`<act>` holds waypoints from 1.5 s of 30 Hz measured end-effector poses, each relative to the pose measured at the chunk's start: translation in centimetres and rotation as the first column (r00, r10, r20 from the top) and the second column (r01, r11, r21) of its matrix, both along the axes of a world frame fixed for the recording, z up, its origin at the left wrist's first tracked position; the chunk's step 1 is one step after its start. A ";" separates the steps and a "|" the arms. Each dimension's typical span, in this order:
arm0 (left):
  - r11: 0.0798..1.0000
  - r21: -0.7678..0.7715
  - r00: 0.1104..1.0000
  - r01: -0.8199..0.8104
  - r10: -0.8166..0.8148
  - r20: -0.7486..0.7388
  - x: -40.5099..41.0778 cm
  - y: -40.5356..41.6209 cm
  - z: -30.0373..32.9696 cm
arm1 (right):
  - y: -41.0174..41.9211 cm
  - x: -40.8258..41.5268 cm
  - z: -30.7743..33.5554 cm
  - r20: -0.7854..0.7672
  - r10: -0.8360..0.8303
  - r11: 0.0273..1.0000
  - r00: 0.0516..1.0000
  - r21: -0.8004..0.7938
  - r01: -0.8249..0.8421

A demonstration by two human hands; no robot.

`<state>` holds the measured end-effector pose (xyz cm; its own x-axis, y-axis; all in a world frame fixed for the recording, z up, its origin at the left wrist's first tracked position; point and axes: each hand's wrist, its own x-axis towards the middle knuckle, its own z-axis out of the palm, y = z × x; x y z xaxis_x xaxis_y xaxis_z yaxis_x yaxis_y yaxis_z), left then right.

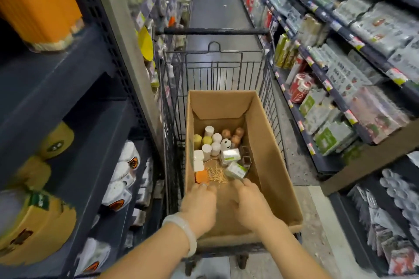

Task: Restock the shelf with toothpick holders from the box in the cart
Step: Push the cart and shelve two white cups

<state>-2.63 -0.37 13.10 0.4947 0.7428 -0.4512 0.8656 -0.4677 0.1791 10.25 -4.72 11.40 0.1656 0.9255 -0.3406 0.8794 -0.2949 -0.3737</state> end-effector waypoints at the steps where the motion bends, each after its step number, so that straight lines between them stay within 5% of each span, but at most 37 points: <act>1: 1.000 -0.014 1.000 -0.010 0.010 0.001 0.3 0.7 -0.4 | 0.9 0.4 -0.5 -0.011 0.012 1.000 1.000 -0.008 -0.012; 17: 0.943 -0.208 0.962 -0.258 0.232 -0.142 7.6 10.8 -9.6 | 15.0 8.6 -10.1 -0.092 0.127 0.945 0.988 -0.293 -0.149; 34: 0.756 -0.063 0.754 -0.651 0.654 0.054 11.4 21.8 -24.5 | 31.8 11.3 -23.3 -0.185 -0.027 0.999 0.982 -0.037 0.021; 45: 0.704 0.016 0.703 -0.710 0.707 0.074 11.5 24.6 -30.1 | 36.9 9.7 -27.4 0.064 -0.059 0.998 0.996 0.013 0.058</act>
